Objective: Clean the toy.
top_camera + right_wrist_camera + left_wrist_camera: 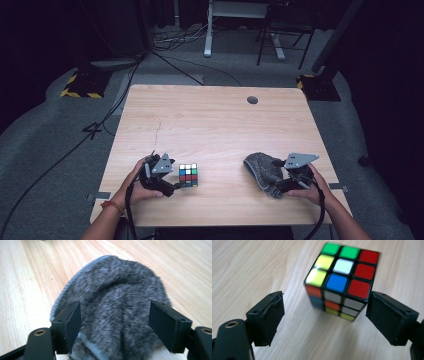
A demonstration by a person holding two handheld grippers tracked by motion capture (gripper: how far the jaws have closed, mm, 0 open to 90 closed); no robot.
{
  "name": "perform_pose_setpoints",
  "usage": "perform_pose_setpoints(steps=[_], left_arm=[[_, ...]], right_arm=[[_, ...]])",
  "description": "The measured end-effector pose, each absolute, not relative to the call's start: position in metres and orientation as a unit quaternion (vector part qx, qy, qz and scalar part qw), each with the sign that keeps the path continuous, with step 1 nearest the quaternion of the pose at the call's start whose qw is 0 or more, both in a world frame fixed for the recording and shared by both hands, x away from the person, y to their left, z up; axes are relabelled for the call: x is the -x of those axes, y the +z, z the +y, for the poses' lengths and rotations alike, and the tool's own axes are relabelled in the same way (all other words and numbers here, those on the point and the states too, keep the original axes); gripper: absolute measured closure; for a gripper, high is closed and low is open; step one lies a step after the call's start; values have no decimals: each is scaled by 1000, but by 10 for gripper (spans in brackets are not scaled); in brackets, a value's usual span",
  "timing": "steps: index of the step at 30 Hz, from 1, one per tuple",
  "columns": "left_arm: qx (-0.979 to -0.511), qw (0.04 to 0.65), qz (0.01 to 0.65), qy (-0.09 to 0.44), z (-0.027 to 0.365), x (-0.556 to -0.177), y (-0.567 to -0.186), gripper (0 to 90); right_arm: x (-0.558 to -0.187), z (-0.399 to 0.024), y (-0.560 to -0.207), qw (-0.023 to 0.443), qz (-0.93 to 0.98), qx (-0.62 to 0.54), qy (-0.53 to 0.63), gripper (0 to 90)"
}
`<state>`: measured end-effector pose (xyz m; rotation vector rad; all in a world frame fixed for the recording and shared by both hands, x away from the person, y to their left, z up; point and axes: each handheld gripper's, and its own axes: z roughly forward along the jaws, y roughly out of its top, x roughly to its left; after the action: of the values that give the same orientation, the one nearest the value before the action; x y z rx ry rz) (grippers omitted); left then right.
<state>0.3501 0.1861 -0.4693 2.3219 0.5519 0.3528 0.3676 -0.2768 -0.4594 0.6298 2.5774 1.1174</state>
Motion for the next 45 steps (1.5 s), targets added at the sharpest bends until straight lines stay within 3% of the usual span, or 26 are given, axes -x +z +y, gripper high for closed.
perform_pose_setpoints(steps=[11,27,45], left_arm=[[-898,346,230,148,209,-343,-466,162],[-898,304,273,162,240,-343,-485,168],[-877,335,325,117,259,-341,-501,156]], right_arm=[[-363,-297,-449,150,883,-227,383,261],[-344,-357,-463,172,863,-290,376,263],[-335,-406,-495,178,822,-397,368,258]])
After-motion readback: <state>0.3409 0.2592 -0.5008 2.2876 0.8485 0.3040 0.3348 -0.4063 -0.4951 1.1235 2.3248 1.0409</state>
